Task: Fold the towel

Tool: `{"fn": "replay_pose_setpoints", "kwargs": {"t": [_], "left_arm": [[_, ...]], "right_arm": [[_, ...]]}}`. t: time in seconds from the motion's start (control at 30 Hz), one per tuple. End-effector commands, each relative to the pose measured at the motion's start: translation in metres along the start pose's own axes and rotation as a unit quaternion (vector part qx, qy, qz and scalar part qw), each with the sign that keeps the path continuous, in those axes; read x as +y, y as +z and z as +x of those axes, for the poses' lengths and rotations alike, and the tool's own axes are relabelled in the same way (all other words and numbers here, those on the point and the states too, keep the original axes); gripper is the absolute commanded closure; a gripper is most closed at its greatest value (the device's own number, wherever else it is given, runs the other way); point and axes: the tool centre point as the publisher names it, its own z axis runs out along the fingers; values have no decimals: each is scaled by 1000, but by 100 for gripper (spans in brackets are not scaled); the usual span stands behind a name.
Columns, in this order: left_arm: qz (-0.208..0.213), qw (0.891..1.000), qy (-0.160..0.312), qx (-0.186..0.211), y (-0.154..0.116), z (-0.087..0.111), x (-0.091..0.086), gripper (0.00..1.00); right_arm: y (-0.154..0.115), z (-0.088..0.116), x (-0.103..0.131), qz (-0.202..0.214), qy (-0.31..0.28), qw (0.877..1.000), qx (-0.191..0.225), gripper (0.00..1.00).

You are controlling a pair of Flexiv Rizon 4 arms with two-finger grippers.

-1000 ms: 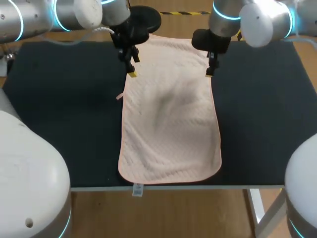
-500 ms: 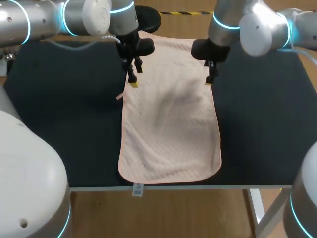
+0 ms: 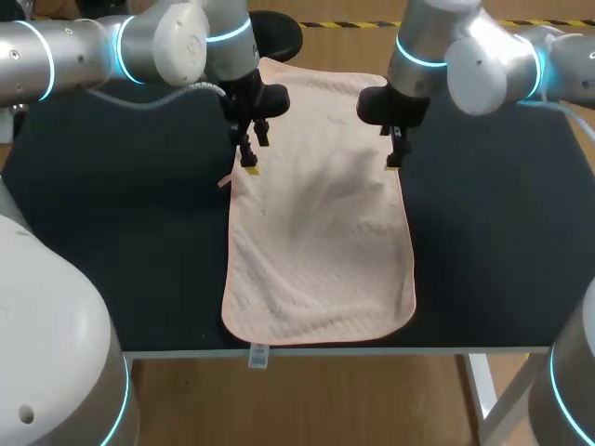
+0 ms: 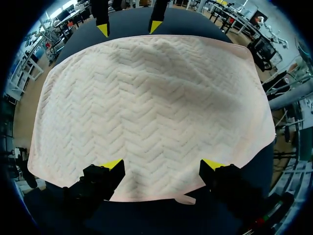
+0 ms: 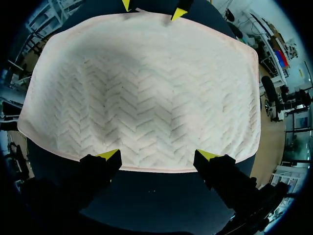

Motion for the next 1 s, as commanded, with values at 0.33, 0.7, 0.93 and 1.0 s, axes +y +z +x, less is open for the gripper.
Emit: {"fn": "replay_pose_setpoints", "kwargs": {"t": [0.33, 0.7, 0.93, 1.0], "left_arm": [[-20, 1000, -10, -18, -16, 0, 2, 0], [-37, 999, -30, -25, -14, 12, 4, 0], [-48, 998, -49, -15, 10, 18, 9, 0], [-47, 997, -55, -13, 19, 18, 14, 0]], "right_arm": [[-5, -1, -7, -6, -2, 1000, 5, 0], [3, 0, -5, 7, 40, 998, 37, 0], [14, 10, -4, 16, 50, 997, 59, 0], [18, 12, -5, 20, 52, 997, 62, 0]]}}
